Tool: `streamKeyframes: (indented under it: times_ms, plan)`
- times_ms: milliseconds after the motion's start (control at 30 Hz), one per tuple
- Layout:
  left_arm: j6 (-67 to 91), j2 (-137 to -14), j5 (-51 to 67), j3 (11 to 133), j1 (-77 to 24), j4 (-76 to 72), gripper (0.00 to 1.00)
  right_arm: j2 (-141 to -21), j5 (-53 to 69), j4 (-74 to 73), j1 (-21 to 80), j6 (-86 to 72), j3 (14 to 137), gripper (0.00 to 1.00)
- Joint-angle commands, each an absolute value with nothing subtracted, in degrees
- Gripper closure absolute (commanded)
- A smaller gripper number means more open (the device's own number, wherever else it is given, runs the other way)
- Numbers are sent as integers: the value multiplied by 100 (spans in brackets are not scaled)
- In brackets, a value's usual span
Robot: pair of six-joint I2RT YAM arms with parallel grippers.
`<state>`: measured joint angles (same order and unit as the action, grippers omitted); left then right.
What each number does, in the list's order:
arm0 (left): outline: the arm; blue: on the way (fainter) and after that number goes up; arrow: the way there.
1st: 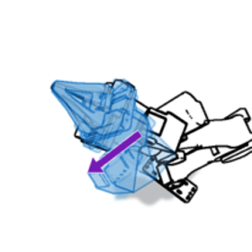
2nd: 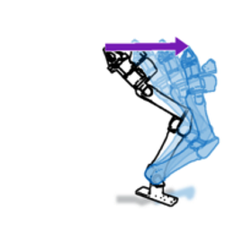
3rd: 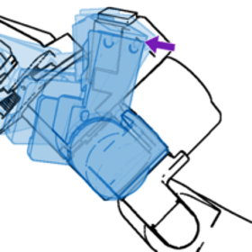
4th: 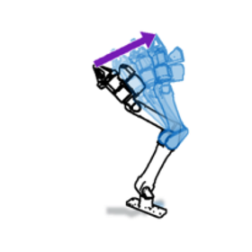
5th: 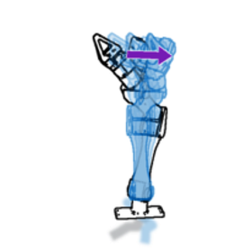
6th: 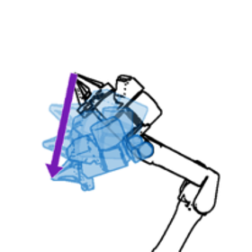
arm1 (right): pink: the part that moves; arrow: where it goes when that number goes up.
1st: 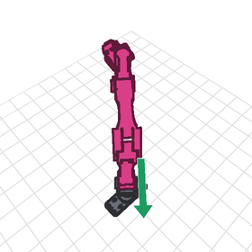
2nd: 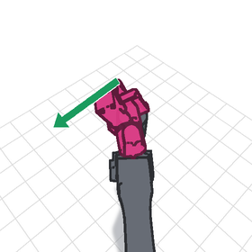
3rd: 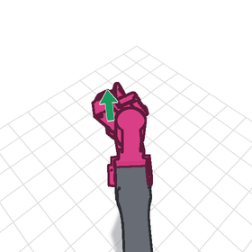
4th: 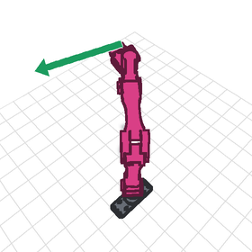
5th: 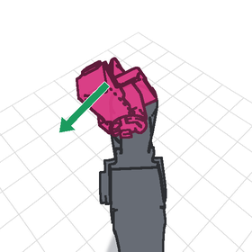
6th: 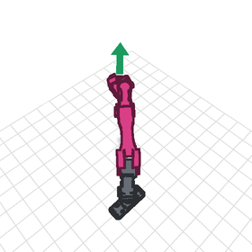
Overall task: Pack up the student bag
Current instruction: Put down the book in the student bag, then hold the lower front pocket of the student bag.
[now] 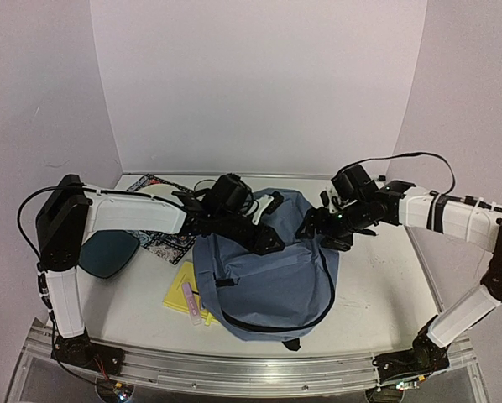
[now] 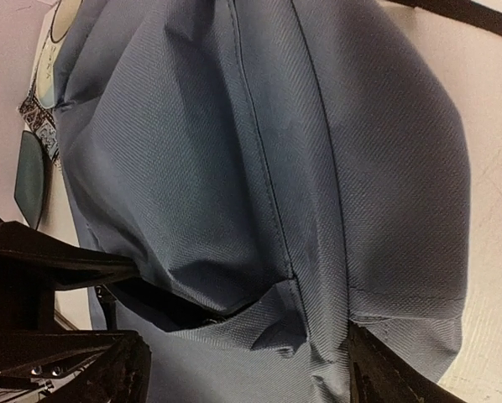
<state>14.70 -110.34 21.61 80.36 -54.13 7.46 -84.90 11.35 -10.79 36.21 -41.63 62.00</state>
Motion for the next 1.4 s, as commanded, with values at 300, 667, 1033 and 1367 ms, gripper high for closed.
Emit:
streamKeyframes:
  times_ms: [300, 667, 1033, 1367]
  plan:
    - [1088, -10972, 2234, 8158, -5591, 623, 65, -8833, 1612, -592, 3713, -5006, 5814, 23]
    - [996, -11290, 2125, 8279, -5823, 620, 71, -9075, 1559, -53, 3710, -5261, 5370, 44]
    - [1367, -10998, 1592, 8174, -5837, 581, 73, -8840, 1653, 921, 3714, -4809, 4877, 100]
    - [1870, -10995, 986, 8229, -5792, 748, 80, -8411, 1867, 2235, 3710, -4677, 4291, 100]
